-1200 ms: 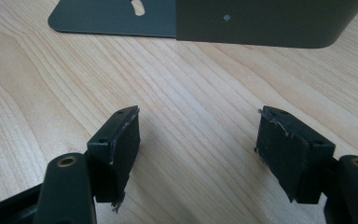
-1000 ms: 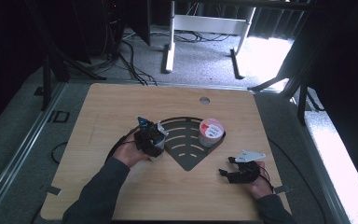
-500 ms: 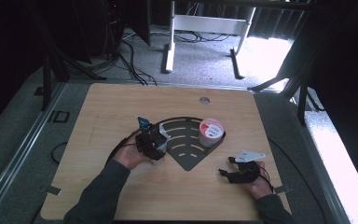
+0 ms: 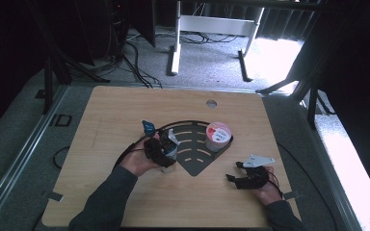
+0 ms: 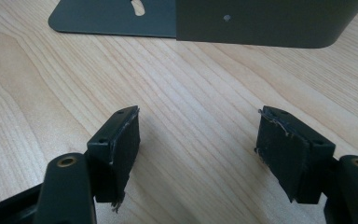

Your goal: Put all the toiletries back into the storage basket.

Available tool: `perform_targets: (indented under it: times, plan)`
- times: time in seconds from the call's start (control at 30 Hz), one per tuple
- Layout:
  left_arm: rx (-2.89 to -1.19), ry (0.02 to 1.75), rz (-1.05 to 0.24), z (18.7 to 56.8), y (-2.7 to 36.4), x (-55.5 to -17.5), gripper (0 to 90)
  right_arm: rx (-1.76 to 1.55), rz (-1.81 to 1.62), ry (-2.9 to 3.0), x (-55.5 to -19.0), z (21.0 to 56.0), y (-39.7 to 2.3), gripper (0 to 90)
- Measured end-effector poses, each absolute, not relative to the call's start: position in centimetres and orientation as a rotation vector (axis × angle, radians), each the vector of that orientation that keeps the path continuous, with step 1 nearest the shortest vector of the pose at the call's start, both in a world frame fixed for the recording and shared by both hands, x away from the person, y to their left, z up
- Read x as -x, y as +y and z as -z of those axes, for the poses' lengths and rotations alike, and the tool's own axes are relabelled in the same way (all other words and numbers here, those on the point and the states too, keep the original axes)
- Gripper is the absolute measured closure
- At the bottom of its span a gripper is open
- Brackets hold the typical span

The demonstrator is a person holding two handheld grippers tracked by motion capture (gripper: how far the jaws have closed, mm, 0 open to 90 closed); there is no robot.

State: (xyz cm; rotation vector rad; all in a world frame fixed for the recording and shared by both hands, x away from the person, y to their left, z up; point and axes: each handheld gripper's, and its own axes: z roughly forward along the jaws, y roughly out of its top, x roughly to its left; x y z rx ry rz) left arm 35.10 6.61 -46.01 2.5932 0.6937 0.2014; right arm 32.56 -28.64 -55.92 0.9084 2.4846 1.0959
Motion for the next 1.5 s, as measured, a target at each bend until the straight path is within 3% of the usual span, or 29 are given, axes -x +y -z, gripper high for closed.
perform_targets:
  times: [1.5]
  plan:
    - [-2.527, 0.690, -0.159, 45.1, 3.5, -36.5, 55.0, -0.903, -1.097, 2.487, -32.6, 55.9, -28.6, 29.6]
